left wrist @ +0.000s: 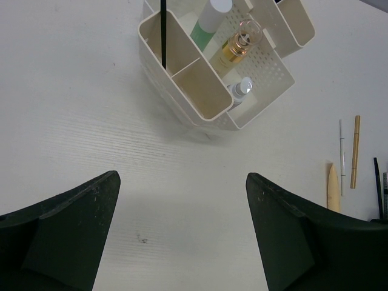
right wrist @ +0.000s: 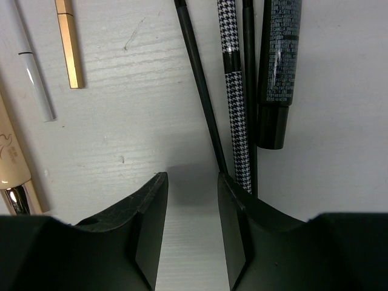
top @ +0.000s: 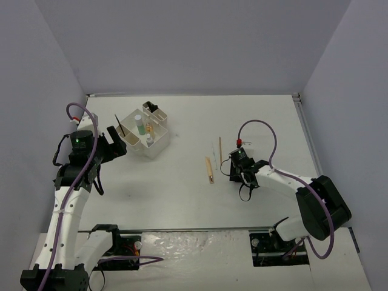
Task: Organize the makeup
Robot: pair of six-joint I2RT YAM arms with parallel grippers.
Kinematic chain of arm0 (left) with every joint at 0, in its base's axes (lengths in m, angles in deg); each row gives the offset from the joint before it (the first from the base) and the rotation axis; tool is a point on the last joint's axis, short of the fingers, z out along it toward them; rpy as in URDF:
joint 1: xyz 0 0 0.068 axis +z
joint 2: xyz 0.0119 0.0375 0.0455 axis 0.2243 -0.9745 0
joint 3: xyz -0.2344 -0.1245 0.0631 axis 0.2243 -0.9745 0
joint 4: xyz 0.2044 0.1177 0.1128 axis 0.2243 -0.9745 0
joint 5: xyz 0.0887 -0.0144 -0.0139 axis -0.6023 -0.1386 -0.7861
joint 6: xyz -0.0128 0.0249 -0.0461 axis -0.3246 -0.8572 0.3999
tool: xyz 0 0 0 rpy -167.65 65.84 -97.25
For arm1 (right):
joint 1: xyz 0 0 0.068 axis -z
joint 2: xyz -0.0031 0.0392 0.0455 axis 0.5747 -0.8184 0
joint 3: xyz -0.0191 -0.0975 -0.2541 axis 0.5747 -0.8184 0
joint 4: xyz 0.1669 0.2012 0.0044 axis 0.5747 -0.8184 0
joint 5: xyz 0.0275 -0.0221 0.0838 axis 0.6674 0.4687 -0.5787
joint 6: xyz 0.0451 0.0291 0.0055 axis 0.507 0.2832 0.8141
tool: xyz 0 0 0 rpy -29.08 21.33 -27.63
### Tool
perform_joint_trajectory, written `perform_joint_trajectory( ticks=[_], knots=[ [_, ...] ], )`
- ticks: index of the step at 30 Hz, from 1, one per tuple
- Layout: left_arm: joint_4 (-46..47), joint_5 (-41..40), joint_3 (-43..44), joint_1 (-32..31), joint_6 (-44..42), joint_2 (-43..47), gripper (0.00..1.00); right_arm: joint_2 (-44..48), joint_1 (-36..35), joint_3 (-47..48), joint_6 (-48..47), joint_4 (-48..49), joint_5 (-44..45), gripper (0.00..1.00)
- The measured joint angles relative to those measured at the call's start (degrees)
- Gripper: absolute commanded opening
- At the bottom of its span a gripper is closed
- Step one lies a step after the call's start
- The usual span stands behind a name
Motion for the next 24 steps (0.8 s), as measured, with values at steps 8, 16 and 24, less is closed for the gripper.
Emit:
perform_joint_trajectory(
  ticks=[8, 16, 24],
  knots=[
    [0.0, 0.8, 0.0, 0.0, 0.0, 0.0, 0.82, 0.0, 0.0, 0.3, -1.1, 0.1, 0.0, 0.35],
    [0.0, 1.0, 0.0, 0.0, 0.0, 0.0, 0.82, -0.6, 0.3, 3.5, -2.1, -0.1, 0.0, 0.35],
    [0.0, 1.0, 0.0, 0.0, 0.0, 0.0, 0.82, -3.9, 2.3, 4.4, -3.5, -0.2, 0.0, 0.35]
  ],
)
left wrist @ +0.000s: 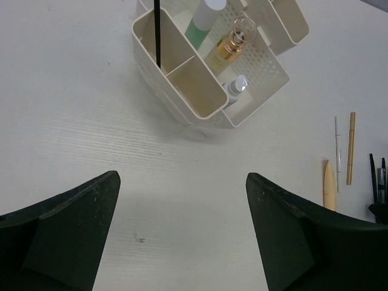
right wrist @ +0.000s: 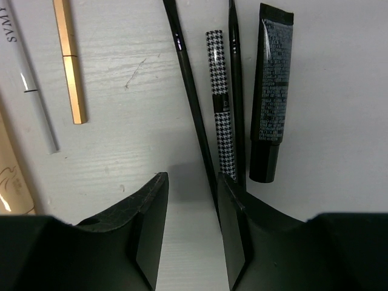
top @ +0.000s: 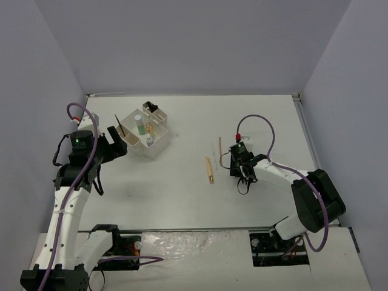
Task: Organize the makeup
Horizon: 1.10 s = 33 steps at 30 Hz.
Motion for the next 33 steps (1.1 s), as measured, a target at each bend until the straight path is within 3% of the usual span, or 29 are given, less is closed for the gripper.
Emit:
perform_joint_trajectory(
  ticks=[12, 22, 33],
  knots=[
    [0.0, 0.1, 0.0, 0.0, 0.0, 0.0, 0.82, -3.6, 1.7, 1.8, -1.2, 0.6, -1.2, 0.29],
    [0.0, 0.6, 0.0, 0.0, 0.0, 0.0, 0.82, -4.0, 0.9, 2.0, -1.2, 1.0, -3.0, 0.01],
    [-0.6, 7.0, 0.7, -0.5, 0.7, -0.9, 0.82, -1.3, -2.9, 2.3, -2.7, -1.5, -2.0, 0.00]
  ],
)
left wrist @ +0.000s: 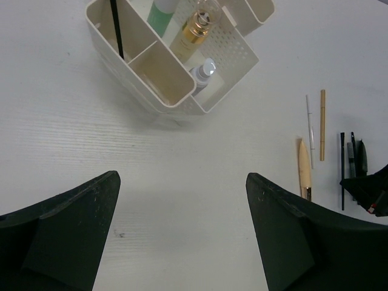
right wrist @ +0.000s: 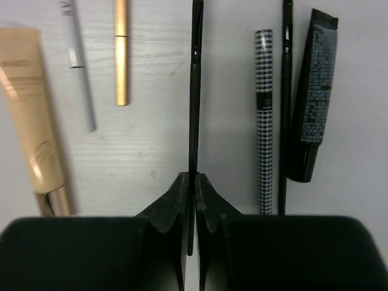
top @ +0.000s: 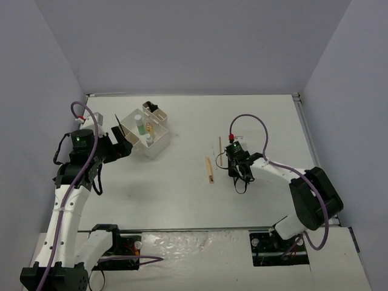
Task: Organize the makeup
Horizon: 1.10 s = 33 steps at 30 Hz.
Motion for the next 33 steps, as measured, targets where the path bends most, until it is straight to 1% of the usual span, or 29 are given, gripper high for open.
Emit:
perform_joint_trajectory(
  ticks=[3, 5, 9, 13, 18, 22, 28, 33],
  knots=[
    [-0.4, 3.7, 2.1, -1.3, 2.3, -0.5, 0.83, 4.6, -6.0, 1.2, -1.1, -0.4, 1.4, 0.00],
    [-0.1, 5.6, 3.5, -3.6, 4.5, -0.6, 0.83, 7.7, -11.1, 2.4, -2.5, 1.5, 2.0, 0.00],
    [0.8, 6.4, 5.8, -10.9, 8.3, -0.9, 0.83, 14.2, -21.3, 3.6, -6.4, 8.6, 2.8, 0.00],
    [3.0, 6.6, 6.7, -17.8, 11.7, -2.1, 0.83, 16.5, -27.5, 3.7, -11.0, 16.4, 3.1, 0.00],
    [4.5, 5.0, 6.7, -22.5, 14.2, -3.9, 0.82, 16.4, -30.6, 3.7, -15.0, 23.6, 2.0, 0.00],
    [4.8, 3.4, 6.7, -25.0, 15.1, -4.7, 0.76, 15.5, -31.7, 3.9, -16.8, 27.3, 1.1, 0.00],
    [5.7, 1.0, 6.7, -28.2, 16.2, -5.0, 0.59, 14.0, -32.2, 4.3, -17.8, 30.2, 0.1, 0.00],
    [6.6, -0.9, 6.7, -30.0, 16.4, -5.1, 0.48, 13.9, -32.2, 4.4, -17.8, 31.6, -0.4, 0.00]
  ],
)
